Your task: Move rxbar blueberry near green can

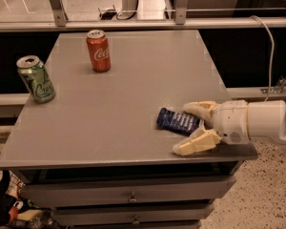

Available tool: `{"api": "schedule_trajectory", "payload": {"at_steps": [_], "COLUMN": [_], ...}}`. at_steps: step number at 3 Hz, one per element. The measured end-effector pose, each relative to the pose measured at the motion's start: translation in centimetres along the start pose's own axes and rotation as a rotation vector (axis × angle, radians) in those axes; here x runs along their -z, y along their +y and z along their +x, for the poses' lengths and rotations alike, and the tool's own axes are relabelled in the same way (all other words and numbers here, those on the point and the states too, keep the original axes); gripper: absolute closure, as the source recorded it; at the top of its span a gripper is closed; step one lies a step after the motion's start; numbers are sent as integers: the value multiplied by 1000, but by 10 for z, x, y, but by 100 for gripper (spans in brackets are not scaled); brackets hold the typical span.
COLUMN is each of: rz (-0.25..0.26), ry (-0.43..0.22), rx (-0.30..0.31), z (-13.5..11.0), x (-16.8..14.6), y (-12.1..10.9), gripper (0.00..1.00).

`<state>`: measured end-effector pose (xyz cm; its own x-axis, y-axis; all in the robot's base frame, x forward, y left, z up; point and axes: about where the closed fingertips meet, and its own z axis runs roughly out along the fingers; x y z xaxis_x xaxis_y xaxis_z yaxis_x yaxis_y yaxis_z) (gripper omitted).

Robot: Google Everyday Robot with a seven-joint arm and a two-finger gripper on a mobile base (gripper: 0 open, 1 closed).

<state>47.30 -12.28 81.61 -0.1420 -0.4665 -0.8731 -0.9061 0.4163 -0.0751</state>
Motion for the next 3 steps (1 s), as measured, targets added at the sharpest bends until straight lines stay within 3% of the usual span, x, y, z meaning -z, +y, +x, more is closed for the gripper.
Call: {"api": "schedule_trajectory", "payload": {"at_steps": [2,3], "rz": [0,0], "ry": [0,0], "rx": [0,0], "z": [-2,-3], "x": [1,2], "y": [0,0], "gripper": [100,100]}}
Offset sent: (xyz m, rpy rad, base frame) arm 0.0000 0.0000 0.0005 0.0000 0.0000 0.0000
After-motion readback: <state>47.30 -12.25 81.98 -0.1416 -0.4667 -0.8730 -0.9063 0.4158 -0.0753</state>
